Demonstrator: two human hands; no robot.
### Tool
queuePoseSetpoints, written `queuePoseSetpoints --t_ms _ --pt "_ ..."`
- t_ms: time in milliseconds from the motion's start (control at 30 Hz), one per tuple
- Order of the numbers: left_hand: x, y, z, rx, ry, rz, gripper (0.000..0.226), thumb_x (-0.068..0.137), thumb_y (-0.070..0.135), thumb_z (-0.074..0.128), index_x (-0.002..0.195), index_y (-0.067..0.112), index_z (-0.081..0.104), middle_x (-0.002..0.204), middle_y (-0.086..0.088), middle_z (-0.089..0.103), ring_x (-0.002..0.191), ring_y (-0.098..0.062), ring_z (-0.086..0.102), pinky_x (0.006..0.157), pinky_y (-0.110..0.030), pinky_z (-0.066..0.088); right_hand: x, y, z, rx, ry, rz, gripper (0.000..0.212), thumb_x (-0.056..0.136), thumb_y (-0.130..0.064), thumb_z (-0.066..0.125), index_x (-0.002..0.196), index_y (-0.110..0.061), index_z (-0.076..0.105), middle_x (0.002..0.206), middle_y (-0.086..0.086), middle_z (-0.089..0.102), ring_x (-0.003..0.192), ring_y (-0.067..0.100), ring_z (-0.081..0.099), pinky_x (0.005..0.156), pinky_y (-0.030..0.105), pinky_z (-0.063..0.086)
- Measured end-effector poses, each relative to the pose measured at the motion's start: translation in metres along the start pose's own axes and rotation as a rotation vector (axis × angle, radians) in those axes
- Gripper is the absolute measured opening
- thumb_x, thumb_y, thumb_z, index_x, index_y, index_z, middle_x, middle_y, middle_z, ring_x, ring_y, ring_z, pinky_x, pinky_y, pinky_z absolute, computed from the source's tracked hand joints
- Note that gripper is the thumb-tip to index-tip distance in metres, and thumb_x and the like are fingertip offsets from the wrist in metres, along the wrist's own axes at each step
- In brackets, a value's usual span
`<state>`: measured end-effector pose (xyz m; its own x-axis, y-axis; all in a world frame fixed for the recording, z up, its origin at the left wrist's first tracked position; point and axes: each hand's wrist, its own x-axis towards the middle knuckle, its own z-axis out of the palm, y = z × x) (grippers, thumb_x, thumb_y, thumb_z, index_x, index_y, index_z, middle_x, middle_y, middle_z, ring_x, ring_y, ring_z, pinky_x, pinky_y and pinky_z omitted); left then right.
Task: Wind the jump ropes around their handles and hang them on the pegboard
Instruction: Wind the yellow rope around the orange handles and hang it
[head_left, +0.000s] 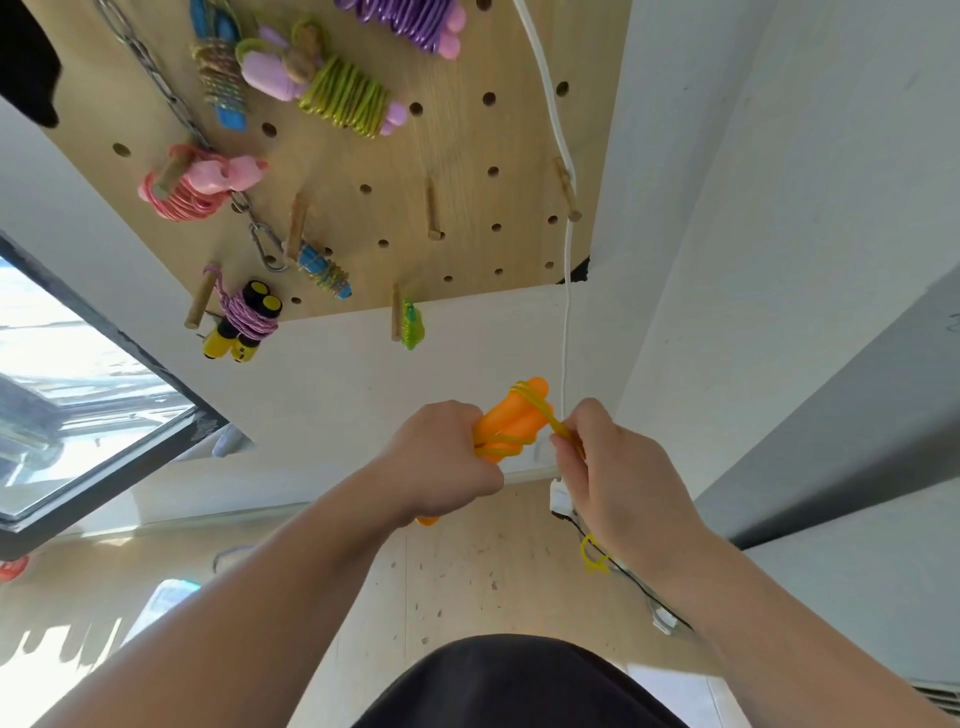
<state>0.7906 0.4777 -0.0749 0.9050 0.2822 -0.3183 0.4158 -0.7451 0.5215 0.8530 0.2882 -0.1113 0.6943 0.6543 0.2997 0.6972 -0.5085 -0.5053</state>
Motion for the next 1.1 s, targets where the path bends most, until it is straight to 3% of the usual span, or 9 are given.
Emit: queuePoseSetpoints --t_ms 67,133,200,267,367,533,733,967,1100 --pt "-0.002 0.002 -0.002 -0.119 -0.024 -0.005 0.028 0.066 0.013 0.072 0.066 0.014 0.044 0.063 -0.002 0.042 0.056 -0.016 0.042 0.057 -0.029 0.033 0.002 -0.003 -0.002 -0.021 0.018 0.001 0.014 0.103 -0.037 0.036 0.098 -0.025 0.039 0.053 -0.010 0.043 0.042 0.010 0.040 0.040 0.022 0.023" --pt "-0.005 0.004 -0.006 -0.211 -0.065 0.000 0.028 0.056 0.020 0.070 0.067 0.013 0.046 0.062 -0.002 0.043 0.055 -0.016 0.044 0.057 -0.031 0.036 0.005 -0.005 -0.003 -0.021 -0.012 0.014 0.028 0.102 -0.046 0.026 0.100 -0.024 0.044 0.053 -0.008 0.046 0.044 0.012 0.045 0.041 0.026 0.029" --pt "-0.009 0.004 -0.013 -0.273 -0.107 0.009 0.027 0.052 0.024 0.067 0.065 0.014 0.046 0.057 0.003 0.043 0.053 -0.013 0.046 0.058 -0.030 0.038 0.010 -0.004 -0.006 0.074 -0.129 0.041 0.041 0.101 -0.050 0.024 0.095 -0.021 0.053 0.058 -0.004 0.055 0.053 0.017 0.055 0.051 0.037 0.043" --pt "-0.012 0.003 -0.018 -0.317 -0.137 0.017 0.026 0.052 0.022 0.068 0.062 0.017 0.045 0.052 0.008 0.042 0.050 -0.009 0.045 0.058 -0.030 0.039 0.015 -0.001 -0.010 0.184 -0.183 0.025 0.043 0.104 -0.046 0.029 0.097 -0.019 0.062 0.070 -0.004 0.063 0.065 0.015 0.059 0.063 0.037 0.048" --pt "-0.013 -0.003 -0.020 -0.313 -0.148 0.012 0.026 0.053 0.021 0.068 0.064 0.015 0.045 0.054 0.006 0.044 0.049 -0.007 0.046 0.058 -0.029 0.039 0.021 0.006 -0.016 0.088 -0.005 -0.167 0.041 0.104 -0.038 0.038 0.100 -0.010 0.067 0.085 -0.002 0.065 0.075 0.015 0.056 0.069 0.027 0.045" --pt "-0.004 -0.005 -0.013 -0.267 -0.013 -0.022 0.030 0.068 0.007 0.075 0.069 0.013 0.046 0.063 -0.002 0.042 0.058 -0.018 0.044 0.059 -0.032 0.036 0.023 0.007 -0.021 -0.028 0.127 -0.243 0.035 0.104 -0.033 0.039 0.097 -0.010 0.065 0.076 -0.002 0.058 0.059 0.020 0.050 0.051 0.032 0.044" --pt "-0.009 -0.002 -0.013 -0.396 -0.031 0.026 0.031 0.054 0.018 0.071 0.063 0.016 0.042 0.054 0.005 0.039 0.051 -0.013 0.040 0.058 -0.030 0.035 0.013 -0.007 -0.023 0.471 0.035 0.129 0.031 0.103 -0.037 0.034 0.090 -0.031 0.062 0.080 -0.012 0.055 0.072 0.012 0.052 0.064 0.017 0.037" --pt "-0.012 -0.003 -0.028 -0.518 -0.169 0.079 0.048 0.052 0.015 0.069 0.085 -0.012 0.046 0.073 -0.014 0.049 0.065 -0.024 0.049 0.065 -0.040 0.043 0.009 -0.008 -0.015 0.435 -0.107 0.098 0.024 0.101 -0.047 0.034 0.089 -0.036 0.052 0.071 -0.002 0.056 0.063 0.012 0.051 0.059 0.023 0.039" --pt "-0.020 -0.002 -0.037 -0.453 -0.277 0.155 0.044 0.054 0.014 0.068 0.082 -0.013 0.048 0.070 -0.016 0.050 0.061 -0.020 0.051 0.059 -0.032 0.044 0.009 0.000 -0.011 0.243 -0.117 -0.072 0.029 0.102 -0.051 0.028 0.092 -0.037 0.050 0.070 -0.014 0.051 0.068 0.009 0.052 0.063 0.029 0.042"
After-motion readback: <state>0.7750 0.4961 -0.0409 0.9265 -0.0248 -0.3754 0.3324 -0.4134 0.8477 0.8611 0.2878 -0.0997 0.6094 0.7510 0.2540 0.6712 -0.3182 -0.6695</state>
